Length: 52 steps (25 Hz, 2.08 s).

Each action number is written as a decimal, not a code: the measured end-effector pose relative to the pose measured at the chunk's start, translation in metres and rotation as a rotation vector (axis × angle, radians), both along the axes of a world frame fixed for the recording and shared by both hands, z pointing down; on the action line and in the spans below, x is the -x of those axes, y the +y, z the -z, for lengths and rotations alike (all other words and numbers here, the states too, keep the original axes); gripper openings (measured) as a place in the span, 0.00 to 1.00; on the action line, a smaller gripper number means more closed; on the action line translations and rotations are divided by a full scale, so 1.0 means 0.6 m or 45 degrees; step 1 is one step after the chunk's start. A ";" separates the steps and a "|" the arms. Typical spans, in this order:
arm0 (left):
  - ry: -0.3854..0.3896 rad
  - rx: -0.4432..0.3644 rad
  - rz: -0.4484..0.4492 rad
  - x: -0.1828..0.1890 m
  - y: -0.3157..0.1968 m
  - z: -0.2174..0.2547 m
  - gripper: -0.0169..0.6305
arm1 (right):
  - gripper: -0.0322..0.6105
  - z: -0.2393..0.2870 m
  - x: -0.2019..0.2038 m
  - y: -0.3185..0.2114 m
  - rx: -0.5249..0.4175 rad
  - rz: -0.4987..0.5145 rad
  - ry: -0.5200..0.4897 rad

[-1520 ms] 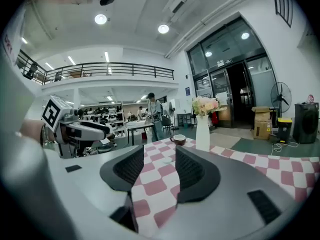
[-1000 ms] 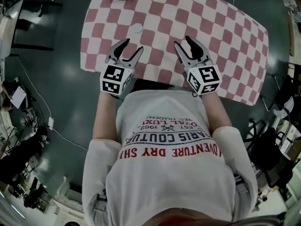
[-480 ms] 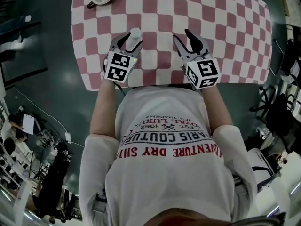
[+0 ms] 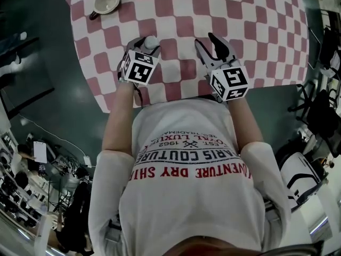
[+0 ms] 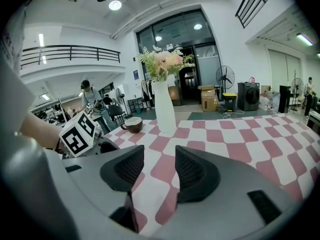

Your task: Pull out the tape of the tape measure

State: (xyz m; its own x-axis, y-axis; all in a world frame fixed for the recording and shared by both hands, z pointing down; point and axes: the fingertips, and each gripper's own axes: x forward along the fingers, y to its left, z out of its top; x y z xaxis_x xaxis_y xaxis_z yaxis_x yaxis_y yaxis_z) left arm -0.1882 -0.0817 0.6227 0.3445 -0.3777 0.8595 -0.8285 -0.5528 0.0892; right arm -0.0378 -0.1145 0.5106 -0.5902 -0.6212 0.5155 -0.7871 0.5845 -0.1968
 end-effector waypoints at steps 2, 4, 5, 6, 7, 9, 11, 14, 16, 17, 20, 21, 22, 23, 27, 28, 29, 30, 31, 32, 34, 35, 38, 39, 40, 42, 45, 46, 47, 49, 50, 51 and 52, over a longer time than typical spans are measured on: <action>-0.023 -0.003 -0.009 0.001 -0.001 -0.005 0.42 | 0.38 0.000 -0.004 -0.002 0.001 -0.022 0.004; -0.024 -0.021 0.000 -0.001 -0.005 -0.006 0.42 | 0.37 -0.002 -0.008 -0.003 0.002 -0.040 0.011; -0.023 -0.028 0.004 -0.002 -0.008 -0.006 0.41 | 0.37 -0.003 -0.009 -0.002 0.004 -0.046 0.015; -0.025 -0.032 -0.001 -0.003 -0.009 -0.006 0.40 | 0.37 -0.004 -0.010 -0.001 0.006 -0.050 0.018; -0.030 -0.032 -0.015 -0.005 -0.011 -0.007 0.40 | 0.37 -0.004 -0.011 0.000 0.008 -0.053 0.020; -0.038 -0.022 -0.046 -0.007 -0.012 -0.007 0.40 | 0.37 -0.004 -0.013 0.001 0.009 -0.055 0.023; -0.038 -0.011 -0.063 -0.008 -0.012 -0.008 0.40 | 0.37 -0.003 -0.013 0.001 0.007 -0.053 0.028; -0.033 -0.011 -0.082 -0.007 -0.010 -0.008 0.39 | 0.36 -0.002 -0.006 0.002 0.003 -0.039 0.027; -0.025 -0.017 -0.106 -0.007 -0.009 -0.010 0.39 | 0.36 -0.001 -0.001 0.003 -0.006 -0.020 0.028; -0.022 -0.016 -0.121 -0.007 -0.008 -0.010 0.39 | 0.35 0.001 0.002 0.003 -0.014 -0.009 0.030; -0.024 0.002 -0.172 -0.010 0.003 -0.007 0.39 | 0.35 0.013 0.007 0.005 -0.039 0.023 0.033; -0.018 0.000 -0.188 -0.013 0.007 -0.002 0.39 | 0.34 0.018 0.007 0.006 -0.046 0.033 0.033; -0.008 -0.010 -0.201 -0.017 0.011 0.006 0.39 | 0.34 0.023 0.006 0.007 -0.052 0.045 0.032; 0.005 -0.025 -0.213 -0.023 0.014 0.015 0.39 | 0.34 0.028 0.004 0.009 -0.057 0.057 0.032; 0.018 -0.098 -0.305 -0.052 0.022 0.063 0.39 | 0.33 0.041 -0.011 0.023 -0.062 0.128 0.031; 0.017 -0.120 -0.340 -0.060 0.022 0.077 0.39 | 0.33 0.043 -0.014 0.025 -0.058 0.157 0.034; 0.018 -0.145 -0.380 -0.069 0.020 0.093 0.39 | 0.33 0.045 -0.015 0.028 -0.055 0.196 0.038; 0.019 -0.172 -0.426 -0.079 0.018 0.110 0.39 | 0.33 0.048 -0.015 0.030 -0.058 0.247 0.045; 0.019 -0.199 -0.477 -0.089 0.016 0.127 0.39 | 0.33 0.051 -0.012 0.033 -0.067 0.310 0.054; 0.015 -0.222 -0.528 -0.099 0.014 0.143 0.39 | 0.33 0.054 -0.009 0.038 -0.078 0.381 0.067; 0.003 -0.253 -0.619 -0.120 0.012 0.171 0.39 | 0.33 0.059 -0.003 0.050 -0.103 0.527 0.098; 0.003 -0.259 -0.657 -0.132 0.013 0.181 0.39 | 0.33 0.060 -0.001 0.056 -0.114 0.591 0.113; 0.014 -0.253 -0.758 -0.165 0.016 0.204 0.39 | 0.33 0.064 -0.001 0.064 -0.132 0.731 0.143; 0.013 -0.247 -0.793 -0.175 0.018 0.208 0.39 | 0.33 0.066 -0.001 0.066 -0.132 0.768 0.146; 0.012 -0.240 -0.829 -0.185 0.020 0.211 0.39 | 0.33 0.068 0.000 0.067 -0.126 0.802 0.148; 0.011 -0.224 -0.900 -0.203 0.026 0.216 0.39 | 0.33 0.065 0.000 0.070 -0.115 0.877 0.170; -0.007 -0.204 -0.973 -0.227 0.028 0.220 0.39 | 0.33 0.049 -0.005 0.074 -0.117 1.022 0.257; -0.020 -0.199 -0.992 -0.233 0.027 0.219 0.39 | 0.33 0.043 -0.008 0.075 -0.127 1.069 0.293; -0.034 -0.194 -1.011 -0.238 0.027 0.217 0.39 | 0.33 0.038 -0.010 0.076 -0.144 1.111 0.328; -0.056 -0.179 -1.054 -0.248 0.030 0.213 0.39 | 0.33 0.032 -0.012 0.075 -0.183 1.185 0.384; -0.060 -0.172 -1.073 -0.253 0.032 0.211 0.39 | 0.33 0.030 -0.013 0.075 -0.202 1.221 0.408; -0.061 -0.166 -1.089 -0.258 0.034 0.210 0.39 | 0.33 0.028 -0.013 0.076 -0.218 1.259 0.430; -0.062 -0.161 -1.102 -0.262 0.035 0.209 0.39 | 0.33 0.026 -0.013 0.078 -0.228 1.297 0.447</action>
